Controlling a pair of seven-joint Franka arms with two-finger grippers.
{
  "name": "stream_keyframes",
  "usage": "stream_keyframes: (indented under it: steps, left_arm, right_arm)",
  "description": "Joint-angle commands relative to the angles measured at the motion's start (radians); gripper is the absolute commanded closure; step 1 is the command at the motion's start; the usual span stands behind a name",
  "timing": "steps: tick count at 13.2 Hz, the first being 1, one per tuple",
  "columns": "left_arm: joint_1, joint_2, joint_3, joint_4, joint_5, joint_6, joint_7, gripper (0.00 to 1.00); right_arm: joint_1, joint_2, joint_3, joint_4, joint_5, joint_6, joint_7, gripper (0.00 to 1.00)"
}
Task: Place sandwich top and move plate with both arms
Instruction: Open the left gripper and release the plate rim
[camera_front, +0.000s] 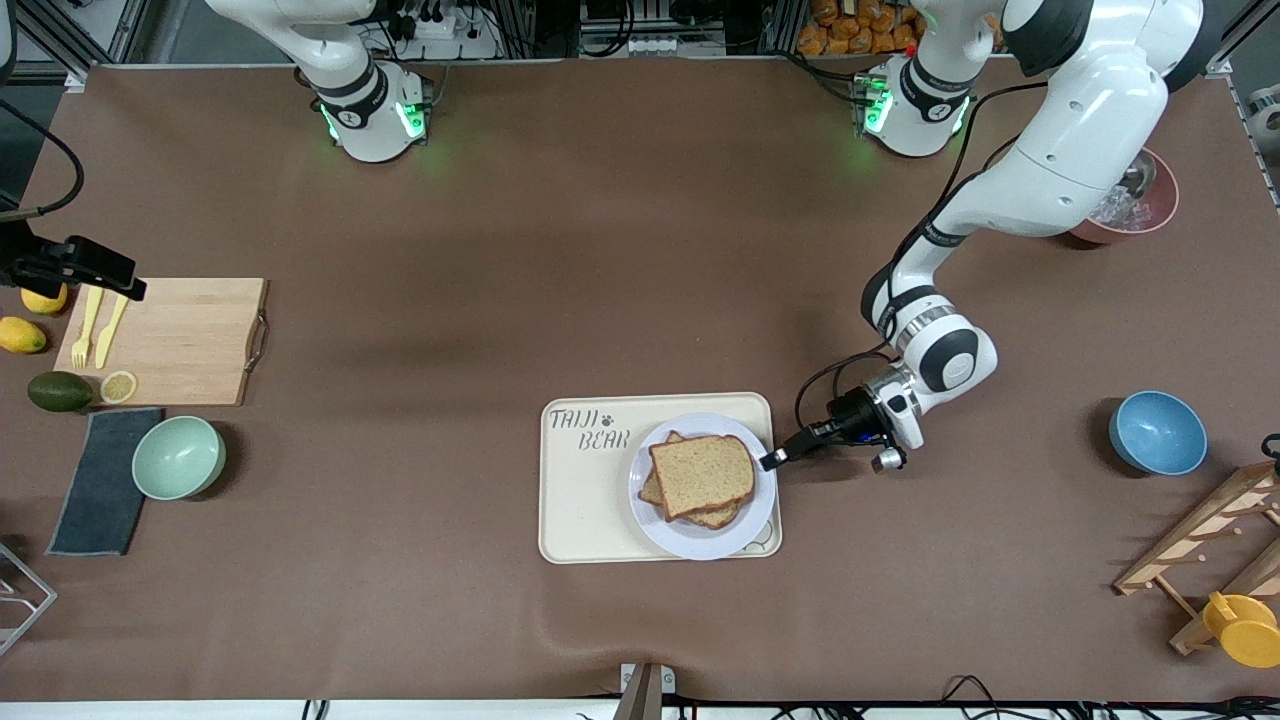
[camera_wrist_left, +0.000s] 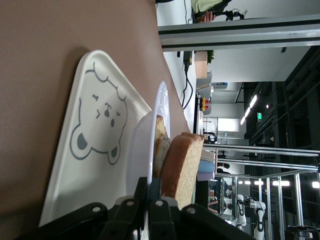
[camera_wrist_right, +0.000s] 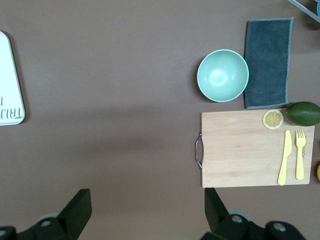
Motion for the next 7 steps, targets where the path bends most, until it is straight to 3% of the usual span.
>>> stream_keyframes:
  steps: [1,7]
  left_arm:
    - [-0.001,0.015,-0.01,0.011,0.013,-0.006,-0.01,1.0]
    - [-0.014,0.038,-0.012,-0.006,0.008,-0.008,0.046,1.0]
  right_arm:
    - [0.002,0.006,-0.002,0.013,0.012,-0.003,0.016,0.0]
    - [0.004,0.006,-0.002,0.013,0.012,-0.003,0.016,0.0]
